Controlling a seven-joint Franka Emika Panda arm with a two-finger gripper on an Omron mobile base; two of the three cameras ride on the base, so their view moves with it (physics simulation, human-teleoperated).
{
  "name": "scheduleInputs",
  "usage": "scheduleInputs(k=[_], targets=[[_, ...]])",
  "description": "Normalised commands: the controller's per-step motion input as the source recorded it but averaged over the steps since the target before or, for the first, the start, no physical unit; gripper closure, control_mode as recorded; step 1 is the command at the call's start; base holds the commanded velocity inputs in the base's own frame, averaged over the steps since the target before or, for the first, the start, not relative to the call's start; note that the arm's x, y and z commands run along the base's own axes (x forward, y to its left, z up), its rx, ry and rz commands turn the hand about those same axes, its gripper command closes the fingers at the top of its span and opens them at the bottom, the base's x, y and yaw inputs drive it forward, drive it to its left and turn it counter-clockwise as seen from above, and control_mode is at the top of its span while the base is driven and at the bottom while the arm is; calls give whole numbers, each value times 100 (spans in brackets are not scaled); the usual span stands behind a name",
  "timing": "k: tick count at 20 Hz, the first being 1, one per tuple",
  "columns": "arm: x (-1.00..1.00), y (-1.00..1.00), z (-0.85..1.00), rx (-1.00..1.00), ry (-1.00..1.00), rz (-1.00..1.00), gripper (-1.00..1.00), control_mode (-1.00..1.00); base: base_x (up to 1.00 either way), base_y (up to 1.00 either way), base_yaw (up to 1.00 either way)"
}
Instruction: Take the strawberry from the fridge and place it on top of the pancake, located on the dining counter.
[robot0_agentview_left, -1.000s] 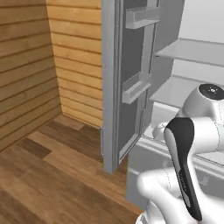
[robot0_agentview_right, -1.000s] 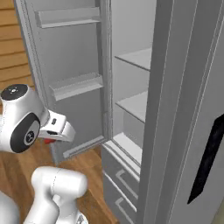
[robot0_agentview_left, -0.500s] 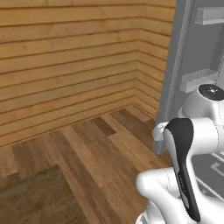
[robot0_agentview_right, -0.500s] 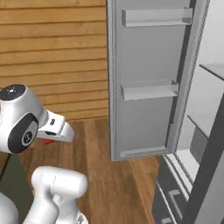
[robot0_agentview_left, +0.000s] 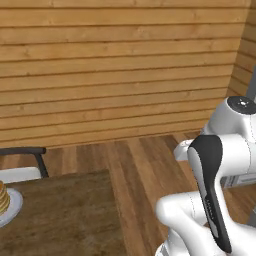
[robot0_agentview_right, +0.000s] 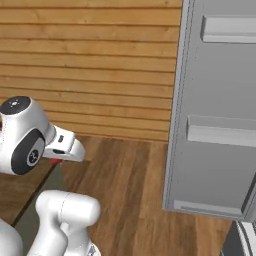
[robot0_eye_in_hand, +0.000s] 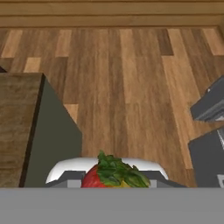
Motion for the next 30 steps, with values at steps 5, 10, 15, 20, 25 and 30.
scheduleInputs(k=[5,10,15,20,25,30], targets=[[0,0,0,0,0,0,100,100,91,25,11],[0,0,0,0,0,0,100,100,100,0,2],[0,0,0,0,0,0,100,100,100,0,0],[0,0,0,0,0,0,100,100,100,12,0],[0,0,0,0,0,0,100,100,100,19,0],[0,0,0,0,0,0,100,100,100,32,-1]])
